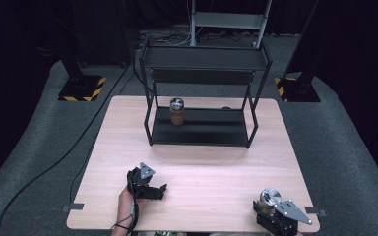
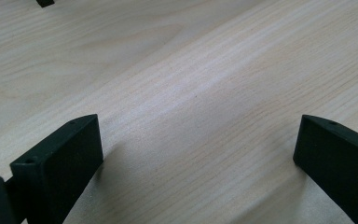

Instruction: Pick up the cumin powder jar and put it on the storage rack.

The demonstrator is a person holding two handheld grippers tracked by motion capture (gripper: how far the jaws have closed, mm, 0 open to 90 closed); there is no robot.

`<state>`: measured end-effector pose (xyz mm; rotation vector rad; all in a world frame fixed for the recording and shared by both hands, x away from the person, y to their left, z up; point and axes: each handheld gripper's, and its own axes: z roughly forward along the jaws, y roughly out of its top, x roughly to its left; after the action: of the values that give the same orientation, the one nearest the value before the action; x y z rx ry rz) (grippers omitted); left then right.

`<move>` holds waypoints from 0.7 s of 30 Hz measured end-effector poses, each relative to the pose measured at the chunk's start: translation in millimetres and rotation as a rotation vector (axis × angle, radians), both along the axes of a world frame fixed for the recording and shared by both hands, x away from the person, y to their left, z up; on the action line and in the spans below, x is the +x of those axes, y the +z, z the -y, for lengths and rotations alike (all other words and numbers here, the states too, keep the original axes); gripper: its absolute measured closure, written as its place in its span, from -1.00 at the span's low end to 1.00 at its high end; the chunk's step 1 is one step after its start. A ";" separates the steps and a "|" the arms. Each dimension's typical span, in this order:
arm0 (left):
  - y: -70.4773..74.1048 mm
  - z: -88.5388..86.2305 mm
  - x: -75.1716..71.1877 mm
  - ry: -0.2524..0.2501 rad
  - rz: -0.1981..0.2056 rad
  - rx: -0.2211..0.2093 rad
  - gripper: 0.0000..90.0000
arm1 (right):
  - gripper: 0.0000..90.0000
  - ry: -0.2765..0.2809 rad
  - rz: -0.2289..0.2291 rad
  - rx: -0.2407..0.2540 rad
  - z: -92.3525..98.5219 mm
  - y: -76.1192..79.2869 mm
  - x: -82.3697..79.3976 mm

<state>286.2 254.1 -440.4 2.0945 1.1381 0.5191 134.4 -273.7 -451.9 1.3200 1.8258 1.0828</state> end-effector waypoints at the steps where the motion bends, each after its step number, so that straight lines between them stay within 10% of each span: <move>1: -0.1 0.0 0.0 -0.001 0.000 0.000 -0.98 | -0.34 0.001 -0.001 0.000 -0.2 1.4 0.2; 21: 0.5 -1.0 4.6 -0.012 -0.014 -0.009 -0.99 | -0.34 0.003 0.017 -0.022 -5.1 20.3 0.3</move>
<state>290.8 255.2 -440.0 2.0987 1.1329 0.4934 134.7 -268.6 -431.6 1.2919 1.8224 1.0700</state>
